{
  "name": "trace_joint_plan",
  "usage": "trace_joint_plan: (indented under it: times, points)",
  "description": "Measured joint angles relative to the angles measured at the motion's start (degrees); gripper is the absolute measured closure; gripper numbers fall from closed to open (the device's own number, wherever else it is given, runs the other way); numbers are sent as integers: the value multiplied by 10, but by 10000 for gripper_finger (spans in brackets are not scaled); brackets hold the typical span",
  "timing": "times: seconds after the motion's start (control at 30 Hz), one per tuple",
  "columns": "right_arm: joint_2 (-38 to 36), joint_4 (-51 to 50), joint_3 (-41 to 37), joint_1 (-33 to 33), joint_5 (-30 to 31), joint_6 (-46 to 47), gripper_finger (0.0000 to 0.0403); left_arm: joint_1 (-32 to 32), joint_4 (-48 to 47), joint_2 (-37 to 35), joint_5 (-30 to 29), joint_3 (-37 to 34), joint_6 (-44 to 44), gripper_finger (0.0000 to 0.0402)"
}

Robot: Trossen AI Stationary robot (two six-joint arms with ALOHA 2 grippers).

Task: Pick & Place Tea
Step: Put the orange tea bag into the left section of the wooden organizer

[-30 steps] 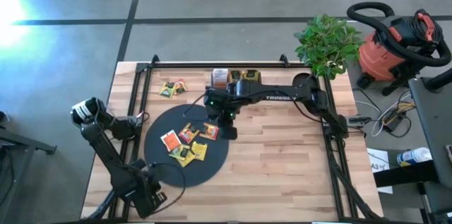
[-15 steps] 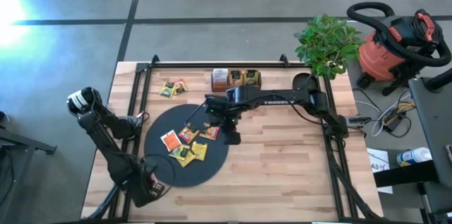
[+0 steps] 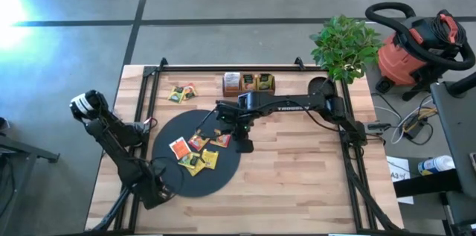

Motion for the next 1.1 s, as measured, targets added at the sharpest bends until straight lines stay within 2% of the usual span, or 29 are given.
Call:
trace_joint_plan:
  times: [0.1,0.23,0.33,0.47,0.53,0.63,0.73,0.9,1.1]
  points:
    - [0,8,1,0,0,0,337,7,39,0,-14,-18,-1,319]
    - [0,20,1,-2,0,-4,334,20,99,-5,-79,-23,8,319]
    - [-1,31,1,-6,-1,-5,335,30,168,-18,-161,-24,16,319]
    - [-1,43,1,-13,-1,-5,339,33,223,-62,-321,-23,50,319]
    - [-1,45,1,-16,-1,-6,339,34,206,-87,-354,-25,63,319]
    - [-1,46,1,-17,-1,-10,337,35,149,-114,-341,-26,75,319]
    - [-1,45,1,-17,-1,-10,333,34,92,-128,-292,-26,77,319]
    - [-2,45,-1,-15,-1,5,330,34,81,-121,-209,-25,144,319]
    - [-2,46,-1,-5,-8,29,337,35,88,-84,-205,-5,245,319]
